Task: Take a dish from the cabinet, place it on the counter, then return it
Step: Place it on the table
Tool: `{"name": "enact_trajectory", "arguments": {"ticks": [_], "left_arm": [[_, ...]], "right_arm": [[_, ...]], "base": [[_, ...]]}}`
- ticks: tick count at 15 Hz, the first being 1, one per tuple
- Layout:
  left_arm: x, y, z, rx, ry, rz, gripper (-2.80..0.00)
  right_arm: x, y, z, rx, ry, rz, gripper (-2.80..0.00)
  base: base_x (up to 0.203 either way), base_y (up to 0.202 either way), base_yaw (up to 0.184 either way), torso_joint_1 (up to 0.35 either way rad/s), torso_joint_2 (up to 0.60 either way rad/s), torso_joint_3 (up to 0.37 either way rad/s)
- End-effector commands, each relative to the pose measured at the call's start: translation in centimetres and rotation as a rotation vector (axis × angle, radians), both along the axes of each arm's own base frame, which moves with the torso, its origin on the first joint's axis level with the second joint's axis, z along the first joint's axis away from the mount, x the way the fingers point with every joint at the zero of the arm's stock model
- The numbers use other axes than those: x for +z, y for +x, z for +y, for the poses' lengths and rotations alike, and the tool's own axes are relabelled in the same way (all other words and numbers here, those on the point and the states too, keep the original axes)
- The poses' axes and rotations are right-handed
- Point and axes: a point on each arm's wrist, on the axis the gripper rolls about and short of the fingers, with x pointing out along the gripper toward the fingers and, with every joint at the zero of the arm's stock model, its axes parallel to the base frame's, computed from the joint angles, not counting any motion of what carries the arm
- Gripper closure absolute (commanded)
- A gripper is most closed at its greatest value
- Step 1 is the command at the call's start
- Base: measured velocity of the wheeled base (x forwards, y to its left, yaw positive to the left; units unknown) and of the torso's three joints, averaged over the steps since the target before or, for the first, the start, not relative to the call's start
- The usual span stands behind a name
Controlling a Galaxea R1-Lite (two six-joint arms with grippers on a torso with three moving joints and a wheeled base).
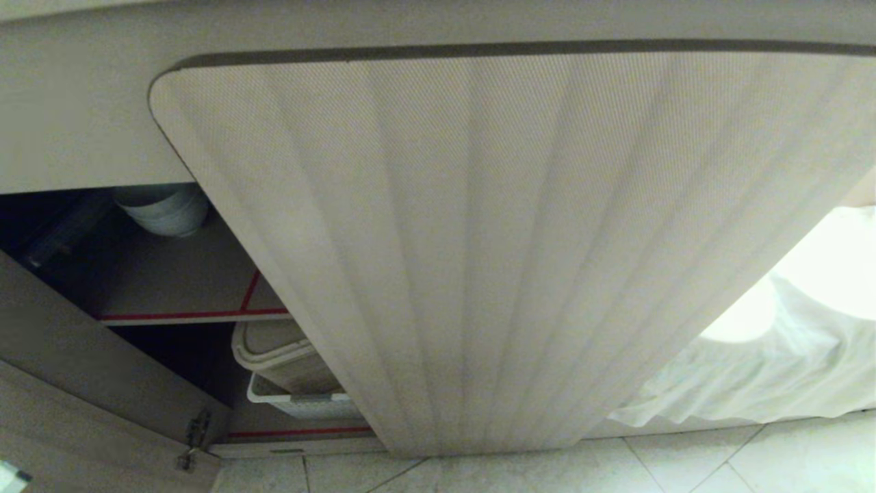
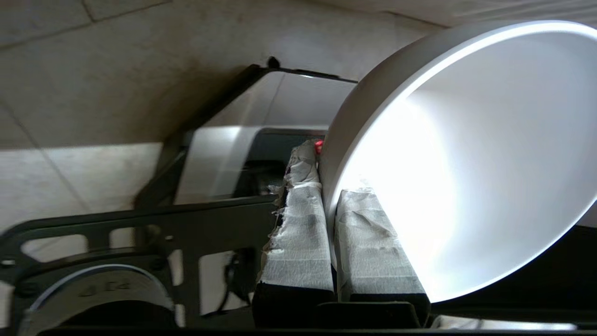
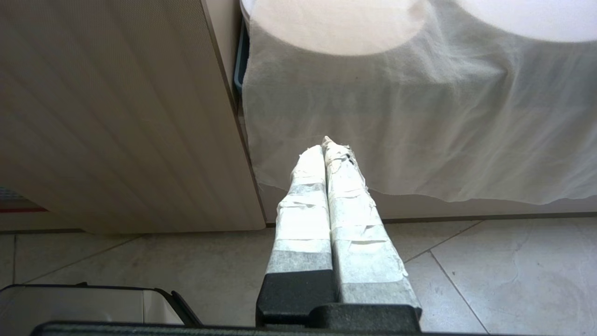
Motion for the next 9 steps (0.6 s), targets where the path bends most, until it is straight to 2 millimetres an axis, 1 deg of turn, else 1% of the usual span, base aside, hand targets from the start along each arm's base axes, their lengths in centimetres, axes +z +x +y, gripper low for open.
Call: {"name": "enact_trajectory", "arguments": {"ticks": [1,7,9], "left_arm": [[-0.1,0.3,-0.1,-0.006,0.033,0.021,0.00],[-0.1,0.8,-0.2,-0.097,0.160,0.051,0.00],[0.1,1.6,-0.4,-0.106,0.191,0.070,0.00]], "right_arm": [[0.0,0.0,0.0,-0.001,0.000,0.000,0.00],[0.0,0.0,0.0,-0.001,0.000,0.000,0.00],[0.0,0.0,0.0,-0.001,0.000,0.000,0.00]], "base": [[0.000,0.000,0.000,0.000,0.00,0.000],[0.000,0.000,0.000,0.000,0.00,0.000],[0.000,0.000,0.000,0.000,0.00,0.000]]}}
